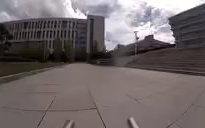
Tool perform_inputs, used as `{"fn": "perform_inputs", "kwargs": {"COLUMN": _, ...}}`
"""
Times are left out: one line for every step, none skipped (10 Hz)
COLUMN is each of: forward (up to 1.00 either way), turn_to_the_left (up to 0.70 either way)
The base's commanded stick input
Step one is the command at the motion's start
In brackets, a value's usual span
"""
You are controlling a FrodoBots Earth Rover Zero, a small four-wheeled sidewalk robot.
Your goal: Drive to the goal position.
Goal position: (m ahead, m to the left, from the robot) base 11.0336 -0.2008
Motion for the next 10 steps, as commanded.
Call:
{"fn": "perform_inputs", "kwargs": {"forward": 1.00, "turn_to_the_left": 0.01}}
{"fn": "perform_inputs", "kwargs": {"forward": 1.00, "turn_to_the_left": 0.01}}
{"fn": "perform_inputs", "kwargs": {"forward": 1.00, "turn_to_the_left": 0.01}}
{"fn": "perform_inputs", "kwargs": {"forward": 1.00, "turn_to_the_left": 0.01}}
{"fn": "perform_inputs", "kwargs": {"forward": 1.00, "turn_to_the_left": 0.01}}
{"fn": "perform_inputs", "kwargs": {"forward": 1.00, "turn_to_the_left": 0.01}}
{"fn": "perform_inputs", "kwargs": {"forward": 1.00, "turn_to_the_left": 0.11}}
{"fn": "perform_inputs", "kwargs": {"forward": 1.00, "turn_to_the_left": 0.40}}
{"fn": "perform_inputs", "kwargs": {"forward": 1.00, "turn_to_the_left": 0.28}}
{"fn": "perform_inputs", "kwargs": {"forward": 1.00, "turn_to_the_left": 0.01}}
